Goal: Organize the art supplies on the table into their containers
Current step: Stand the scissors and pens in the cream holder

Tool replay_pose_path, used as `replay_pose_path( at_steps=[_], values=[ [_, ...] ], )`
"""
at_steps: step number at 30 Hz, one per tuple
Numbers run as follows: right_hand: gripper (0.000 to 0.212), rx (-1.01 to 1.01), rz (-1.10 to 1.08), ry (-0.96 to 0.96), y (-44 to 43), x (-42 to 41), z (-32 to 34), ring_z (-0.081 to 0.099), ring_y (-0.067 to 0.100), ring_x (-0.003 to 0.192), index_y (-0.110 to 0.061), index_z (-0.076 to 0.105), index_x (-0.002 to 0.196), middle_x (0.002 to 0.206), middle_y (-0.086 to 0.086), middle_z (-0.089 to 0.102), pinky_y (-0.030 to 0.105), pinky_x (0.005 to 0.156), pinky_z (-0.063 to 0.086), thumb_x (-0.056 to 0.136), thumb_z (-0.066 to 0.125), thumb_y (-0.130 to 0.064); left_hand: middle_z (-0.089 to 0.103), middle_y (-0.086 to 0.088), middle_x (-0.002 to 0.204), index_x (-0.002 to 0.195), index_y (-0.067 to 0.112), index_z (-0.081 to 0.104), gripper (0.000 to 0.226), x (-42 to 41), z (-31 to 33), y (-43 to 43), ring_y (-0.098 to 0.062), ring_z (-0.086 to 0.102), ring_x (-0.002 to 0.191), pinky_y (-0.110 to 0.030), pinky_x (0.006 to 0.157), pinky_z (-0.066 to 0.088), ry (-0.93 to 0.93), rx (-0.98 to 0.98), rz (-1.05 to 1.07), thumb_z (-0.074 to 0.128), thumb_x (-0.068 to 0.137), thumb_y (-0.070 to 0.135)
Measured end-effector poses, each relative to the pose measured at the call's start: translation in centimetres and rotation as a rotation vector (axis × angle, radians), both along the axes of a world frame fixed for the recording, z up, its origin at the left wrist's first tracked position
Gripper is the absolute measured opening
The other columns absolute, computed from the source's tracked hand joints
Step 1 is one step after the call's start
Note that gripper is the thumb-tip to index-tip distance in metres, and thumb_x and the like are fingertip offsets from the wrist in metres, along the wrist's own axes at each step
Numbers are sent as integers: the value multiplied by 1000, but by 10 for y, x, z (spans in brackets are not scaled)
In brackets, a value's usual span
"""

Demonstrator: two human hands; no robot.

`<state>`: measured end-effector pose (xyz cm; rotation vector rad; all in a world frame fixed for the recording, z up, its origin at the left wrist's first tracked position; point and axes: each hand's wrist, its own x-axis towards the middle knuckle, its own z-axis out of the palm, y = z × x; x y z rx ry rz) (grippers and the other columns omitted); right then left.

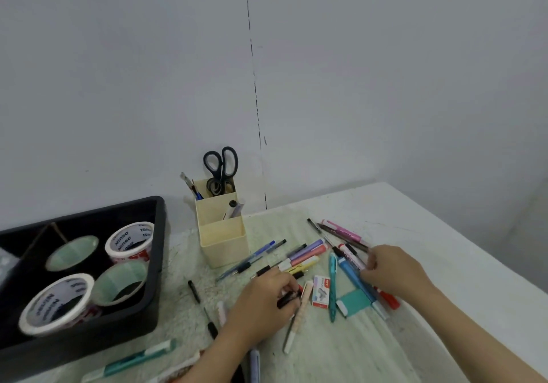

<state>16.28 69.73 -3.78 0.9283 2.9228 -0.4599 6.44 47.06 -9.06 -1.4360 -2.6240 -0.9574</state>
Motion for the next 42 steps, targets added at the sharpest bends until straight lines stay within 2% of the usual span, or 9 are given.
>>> replay_pose_path(
  at_steps=[6,10,13,18,24,31,35,37,42],
  values=[
    [10,-396,-195,402,2,15,7,64,13,67,-14,58,85,80,3,68,26,61,52,84,67,-19,56,16,90,99,26,61,17,4,-2,-4,2,53,84,-9,73,41,-150,53,59,61,86,16],
    [37,-583,-226,584,-4,28,10,64,18,68,-23,45,119,80,6,70,26,59,47,88,62,-15,62,12,93,94,30,61,28,2,3,-15,3,57,84,-9,72,45,-285,160,159,52,89,5],
    [60,-621,-189,593,-12,35,6,65,25,72,-38,30,134,81,10,70,30,62,53,89,60,-13,64,12,90,87,33,61,34,-2,7,-31,3,58,82,-10,70,45,-342,207,218,51,89,1],
    [63,-655,-133,588,-31,42,1,64,22,68,-44,33,135,76,15,68,30,60,55,89,56,-7,64,9,80,78,25,66,21,5,14,-59,-1,57,74,-12,65,45,-340,170,200,64,82,5],
    [72,-677,-114,566,-51,43,-6,67,32,75,-46,27,136,76,14,68,45,72,58,86,61,-7,60,15,84,95,27,65,12,10,19,-48,0,52,72,-16,66,45,-150,-80,152,59,86,23],
    [73,-737,-54,587,-75,44,-10,69,25,66,-40,29,135,79,16,63,33,59,59,83,63,-1,65,7,96,107,25,64,26,8,34,-21,-10,59,85,-24,73,48,-65,-336,137,64,82,30],
    [64,-715,-6,687,-82,32,-5,69,24,64,-38,34,127,77,13,66,43,68,59,84,63,-2,64,11,88,106,25,66,22,3,44,-29,-3,58,77,-21,69,48,-315,-57,215,62,85,20],
    [56,-698,38,751,-85,19,3,68,23,65,-33,34,127,73,13,68,39,71,59,87,61,-4,62,10,84,103,24,64,19,-2,56,-36,-6,57,75,-21,70,50,-383,129,259,62,86,15],
    [48,-655,196,877,-103,-30,34,62,18,58,-28,29,116,67,16,66,25,59,51,88,60,-6,59,12,86,101,23,56,21,-24,97,-59,0,55,78,-10,64,45,-315,438,403,63,86,10]
  ],
)
